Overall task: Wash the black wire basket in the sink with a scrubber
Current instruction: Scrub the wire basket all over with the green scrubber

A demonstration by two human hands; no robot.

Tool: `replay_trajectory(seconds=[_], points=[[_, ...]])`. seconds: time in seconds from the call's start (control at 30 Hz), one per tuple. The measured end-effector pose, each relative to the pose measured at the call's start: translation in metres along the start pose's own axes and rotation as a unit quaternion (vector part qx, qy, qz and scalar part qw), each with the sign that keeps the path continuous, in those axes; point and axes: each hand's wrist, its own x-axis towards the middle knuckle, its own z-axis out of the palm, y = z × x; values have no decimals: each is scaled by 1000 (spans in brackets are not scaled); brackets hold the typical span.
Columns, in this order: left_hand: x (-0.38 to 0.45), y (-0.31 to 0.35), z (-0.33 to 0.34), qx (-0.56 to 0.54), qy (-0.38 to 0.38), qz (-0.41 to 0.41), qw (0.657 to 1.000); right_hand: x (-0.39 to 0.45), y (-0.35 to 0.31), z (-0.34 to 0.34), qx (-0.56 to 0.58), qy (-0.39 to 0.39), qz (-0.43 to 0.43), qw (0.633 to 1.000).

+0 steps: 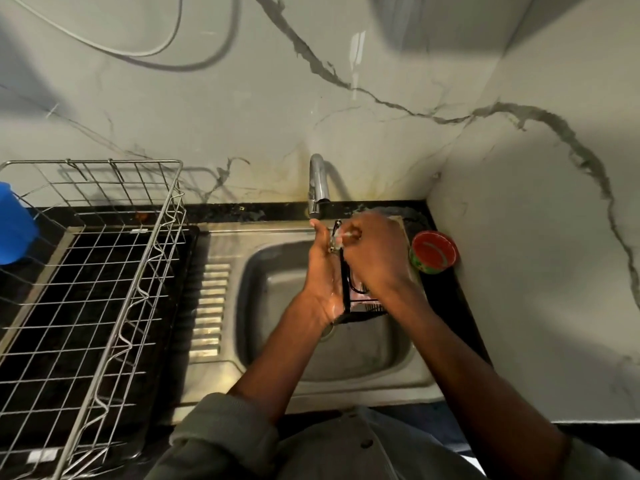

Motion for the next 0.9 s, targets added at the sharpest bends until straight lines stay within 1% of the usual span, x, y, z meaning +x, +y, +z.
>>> replay_trajectory(seconds=[0.07,0.13,0.23,0.3,0.37,0.43,0.47,0.57,0.63,0.67,0.77,0.83,0.87,0.9], points=[[-2,-4,4,11,1,10,1000,12,-5,-3,-23,8,5,1000],[5,-2,-2,-8,16,18,1000,6,-11,1,-45,-1,-13,999],[19,8,-23,-63,40,16,997,-34,-15,15,-30,-28,-47,998],[25,10,-35,-68,53,4,996,-57,-8,17,-30,-54,-71,996],[27,6,-39,-70,64,-5,995,-66,2,14,-29,-73,-75,994],[28,-1,-39,-47,67,-2,997,-62,3,13,-33,-71,-67,995],[24,-3,-34,-45,56,-5,997,-56,1,15,-38,-64,-62,995],[20,-6,-23,-11,59,2,998,-20,-1,25,-35,-21,-39,998],[17,-4,-18,-9,65,9,998,-3,-3,23,-27,-3,-22,999],[18,-1,-20,-11,66,18,998,-2,-5,21,-21,-10,-26,999],[27,14,-32,-76,63,34,995,-30,-3,17,-9,-52,-94,994],[29,17,-38,-101,68,33,992,-56,8,16,-19,-50,-130,990],[29,15,-39,-102,72,38,991,-61,16,16,-25,-45,-124,991],[29,14,-40,-94,80,39,992,-60,25,15,-33,-35,-96,994]])
